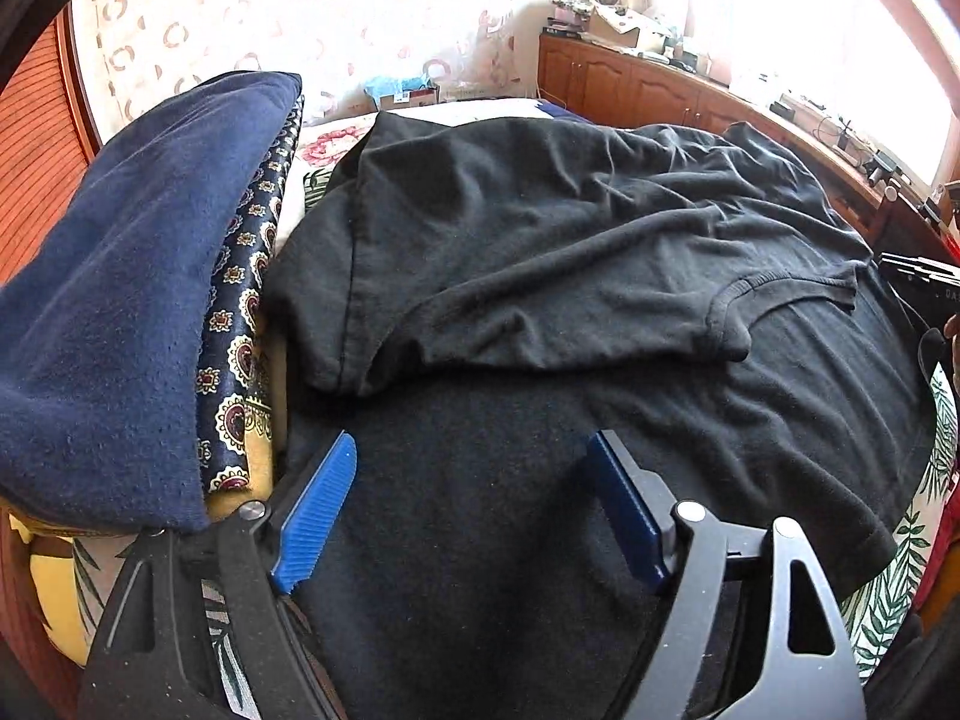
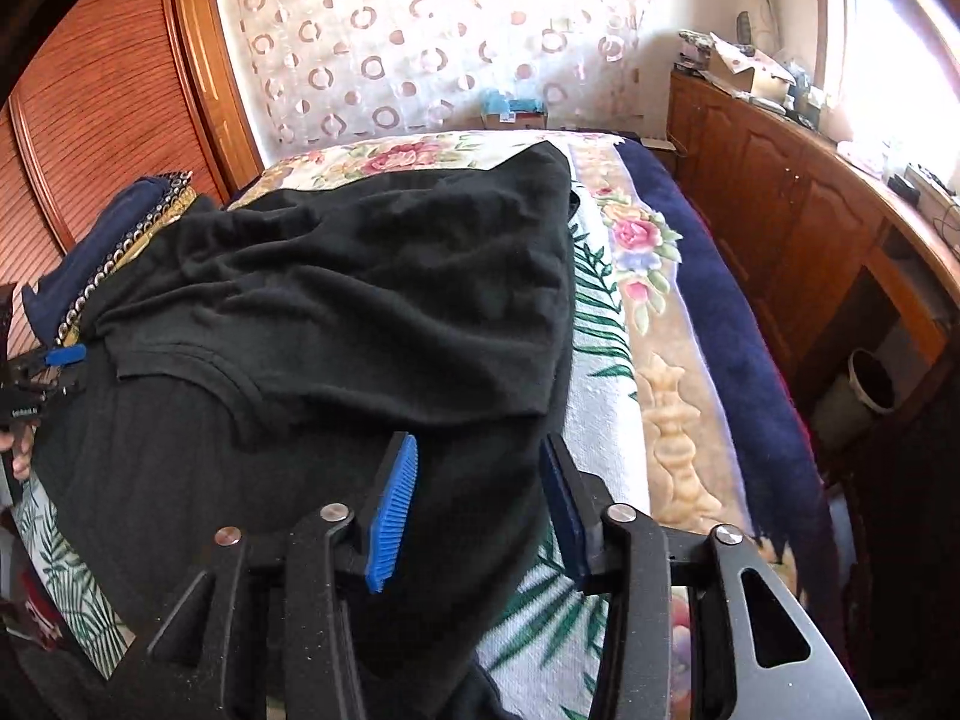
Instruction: Fold small clothes
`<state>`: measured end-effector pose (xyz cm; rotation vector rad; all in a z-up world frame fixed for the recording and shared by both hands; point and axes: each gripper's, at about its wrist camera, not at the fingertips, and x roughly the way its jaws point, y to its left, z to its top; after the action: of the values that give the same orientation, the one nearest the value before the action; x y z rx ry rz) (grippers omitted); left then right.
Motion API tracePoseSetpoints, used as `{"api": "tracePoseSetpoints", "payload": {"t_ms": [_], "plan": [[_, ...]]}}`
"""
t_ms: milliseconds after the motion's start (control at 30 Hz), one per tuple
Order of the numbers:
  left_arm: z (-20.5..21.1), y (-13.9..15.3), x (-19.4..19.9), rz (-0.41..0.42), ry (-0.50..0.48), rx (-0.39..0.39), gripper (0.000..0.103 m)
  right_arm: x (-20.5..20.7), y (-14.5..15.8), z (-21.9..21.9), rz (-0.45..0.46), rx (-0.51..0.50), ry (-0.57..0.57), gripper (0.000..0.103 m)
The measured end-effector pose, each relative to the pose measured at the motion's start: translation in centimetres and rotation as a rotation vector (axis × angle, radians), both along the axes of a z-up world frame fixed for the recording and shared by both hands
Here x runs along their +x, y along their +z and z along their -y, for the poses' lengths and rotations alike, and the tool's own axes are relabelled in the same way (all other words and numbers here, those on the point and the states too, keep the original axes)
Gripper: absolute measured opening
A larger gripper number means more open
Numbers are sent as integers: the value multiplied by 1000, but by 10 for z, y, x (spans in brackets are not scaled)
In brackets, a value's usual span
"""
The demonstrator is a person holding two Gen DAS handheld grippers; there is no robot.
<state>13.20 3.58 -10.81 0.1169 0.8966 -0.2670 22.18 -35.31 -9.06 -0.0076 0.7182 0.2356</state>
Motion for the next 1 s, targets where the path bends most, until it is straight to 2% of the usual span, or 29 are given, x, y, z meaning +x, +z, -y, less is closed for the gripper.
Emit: {"api": "tracePoseSetpoints", "payload": {"t_ms": [33, 100, 267, 433, 633, 833, 1000], "plan": [[1, 0, 1, -1, 0, 1, 82, 3, 2, -2, 3, 7, 5, 45], [3, -2, 2, -2, 2, 1, 83, -4, -11, -2, 13, 3, 2, 45], [3, -2, 3, -4, 2, 3, 85, 6, -10, -5, 2, -12, -1, 45], [3, -2, 3, -4, 2, 3, 85, 1, -14, -8, 0, 31, -1, 45], [3, -2, 3, -4, 3, 3, 85, -8, -21, -8, -45, 75, 29, 45], [3, -2, 3, -4, 3, 3, 86, 15, -26, -7, -109, 76, -27, 45], [3, -3, 4, -4, 3, 3, 86, 32, -22, -4, -109, 92, -66, 45]]}}
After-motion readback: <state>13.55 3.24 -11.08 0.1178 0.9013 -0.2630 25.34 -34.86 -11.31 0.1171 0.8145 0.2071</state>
